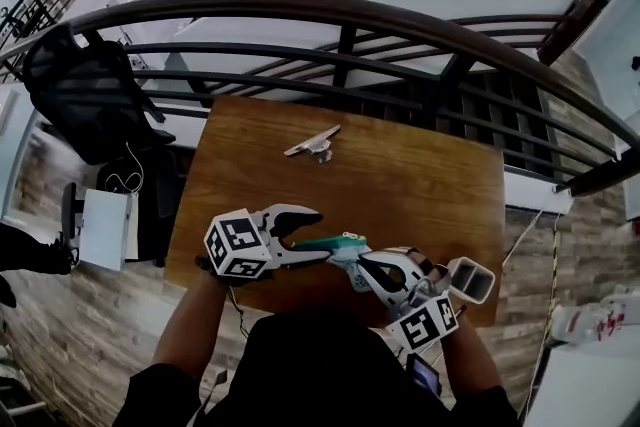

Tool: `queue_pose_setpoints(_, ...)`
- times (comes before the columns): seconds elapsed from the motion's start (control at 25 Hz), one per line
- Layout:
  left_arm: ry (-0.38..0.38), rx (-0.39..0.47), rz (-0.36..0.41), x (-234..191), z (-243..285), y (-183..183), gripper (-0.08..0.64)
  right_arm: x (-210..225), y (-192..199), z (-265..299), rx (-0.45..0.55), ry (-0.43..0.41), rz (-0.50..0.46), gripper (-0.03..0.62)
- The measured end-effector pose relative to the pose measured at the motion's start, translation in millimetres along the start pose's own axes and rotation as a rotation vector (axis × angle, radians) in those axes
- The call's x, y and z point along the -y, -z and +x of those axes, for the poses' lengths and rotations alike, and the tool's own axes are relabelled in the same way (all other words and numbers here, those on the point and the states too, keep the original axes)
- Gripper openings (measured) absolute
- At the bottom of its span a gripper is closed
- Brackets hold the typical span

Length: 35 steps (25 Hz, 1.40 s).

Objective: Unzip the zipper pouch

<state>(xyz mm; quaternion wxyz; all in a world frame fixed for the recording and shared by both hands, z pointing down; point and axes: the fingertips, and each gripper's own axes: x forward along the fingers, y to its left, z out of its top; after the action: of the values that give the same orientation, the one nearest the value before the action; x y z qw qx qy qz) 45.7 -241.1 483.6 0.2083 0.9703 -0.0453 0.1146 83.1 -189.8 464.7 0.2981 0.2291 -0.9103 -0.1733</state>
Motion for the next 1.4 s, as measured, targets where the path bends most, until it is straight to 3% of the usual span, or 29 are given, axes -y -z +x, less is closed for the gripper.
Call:
queue_pose_setpoints(0.12, 0.063, -0.026, -0.009, 11, 8, 5, 0.285, 2, -2, -6, 0.003, 0.023, 0.001, 0.0)
queue_pose_setpoints(0.4, 0.112, -0.053, -0.001, 25, 16, 7, 0.28, 7, -2, -18, -0.006, 0.065, -0.003, 0.0)
queue_pose_setpoints(0.72, 0.112, -0.05, -0.012, 32, 24, 2, 0.109, 14, 0, -27, 0.004, 0.135, 0.026, 0.0)
queue_pose_setpoints(1.0, -0.013, -0.035, 0.073, 26, 24, -5, 0.042, 17, 2, -28, 0.01, 0.162, 0.059, 0.003)
queue_pose_setpoints(1.16, -0.07, -0.053, 0.17, 26, 22, -8, 0.035, 19, 8, -29, 0.019, 0.161, 0.121, 0.023)
queue_pose_setpoints(1.4, -0.075, -0.096, 0.29, 30, 18, -11, 0.032, 27, 12, -31, 0.072, 0.112, 0.237, 0.104)
